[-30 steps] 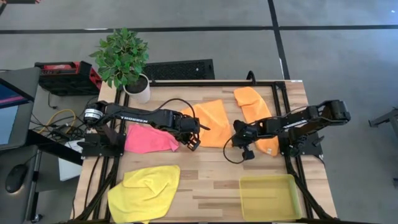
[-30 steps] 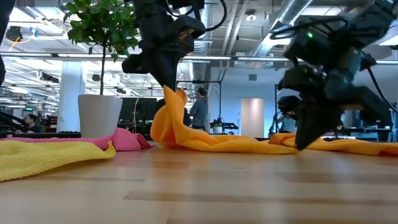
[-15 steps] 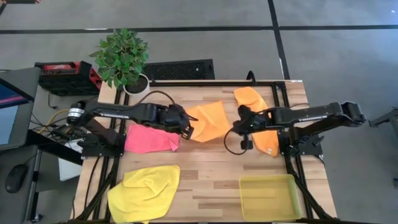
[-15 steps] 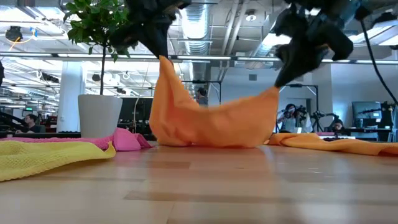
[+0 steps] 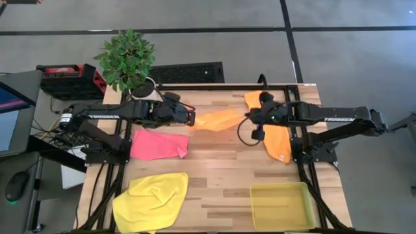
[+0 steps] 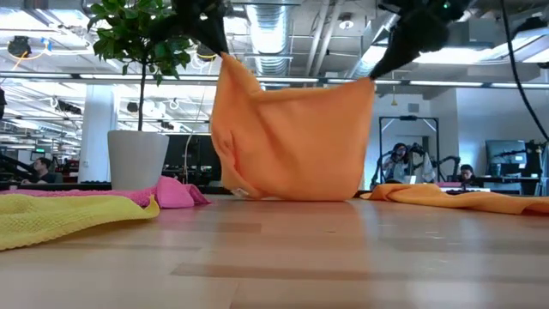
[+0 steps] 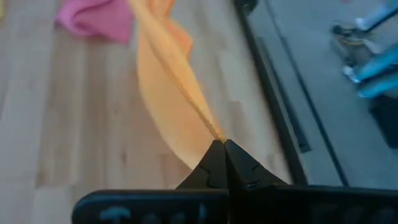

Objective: Fold microfiber towels
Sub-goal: Fold the left orange microfiber cloth

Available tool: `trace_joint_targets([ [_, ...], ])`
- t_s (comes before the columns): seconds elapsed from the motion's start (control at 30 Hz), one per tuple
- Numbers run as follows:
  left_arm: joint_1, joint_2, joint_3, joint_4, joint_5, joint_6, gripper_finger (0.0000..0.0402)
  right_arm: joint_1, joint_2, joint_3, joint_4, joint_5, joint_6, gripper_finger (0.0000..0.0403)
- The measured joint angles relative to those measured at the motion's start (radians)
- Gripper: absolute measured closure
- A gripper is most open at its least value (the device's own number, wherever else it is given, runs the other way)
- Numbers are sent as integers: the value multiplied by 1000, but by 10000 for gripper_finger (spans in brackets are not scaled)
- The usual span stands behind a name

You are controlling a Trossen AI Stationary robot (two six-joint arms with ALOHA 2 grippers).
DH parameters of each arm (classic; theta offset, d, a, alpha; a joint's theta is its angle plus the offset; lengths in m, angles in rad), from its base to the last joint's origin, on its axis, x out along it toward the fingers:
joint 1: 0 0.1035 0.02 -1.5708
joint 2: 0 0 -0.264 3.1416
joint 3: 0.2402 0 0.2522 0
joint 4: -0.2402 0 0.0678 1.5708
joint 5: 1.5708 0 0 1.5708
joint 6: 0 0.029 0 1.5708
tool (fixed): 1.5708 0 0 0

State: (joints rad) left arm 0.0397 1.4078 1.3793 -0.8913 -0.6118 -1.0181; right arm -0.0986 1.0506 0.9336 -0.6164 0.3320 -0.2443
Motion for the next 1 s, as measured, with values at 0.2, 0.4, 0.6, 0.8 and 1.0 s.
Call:
trace_joint_targets([
  [0.2,64,5,-1,140,-80,106,401,-61,-7,82,-3,95,-79,403],
  [0.4,138,-3,0,285,-63,247,401,-135,-5,155,-1,101,-170,403],
  [0.6,242,0,0,294,-36,317,401,-237,4,157,47,96,-259,403],
  [0.8,300,-1,0,341,3,378,401,-314,18,156,111,75,-335,403],
  [1.0,271,-1,0,274,87,390,401,-274,5,157,64,-10,-265,403],
])
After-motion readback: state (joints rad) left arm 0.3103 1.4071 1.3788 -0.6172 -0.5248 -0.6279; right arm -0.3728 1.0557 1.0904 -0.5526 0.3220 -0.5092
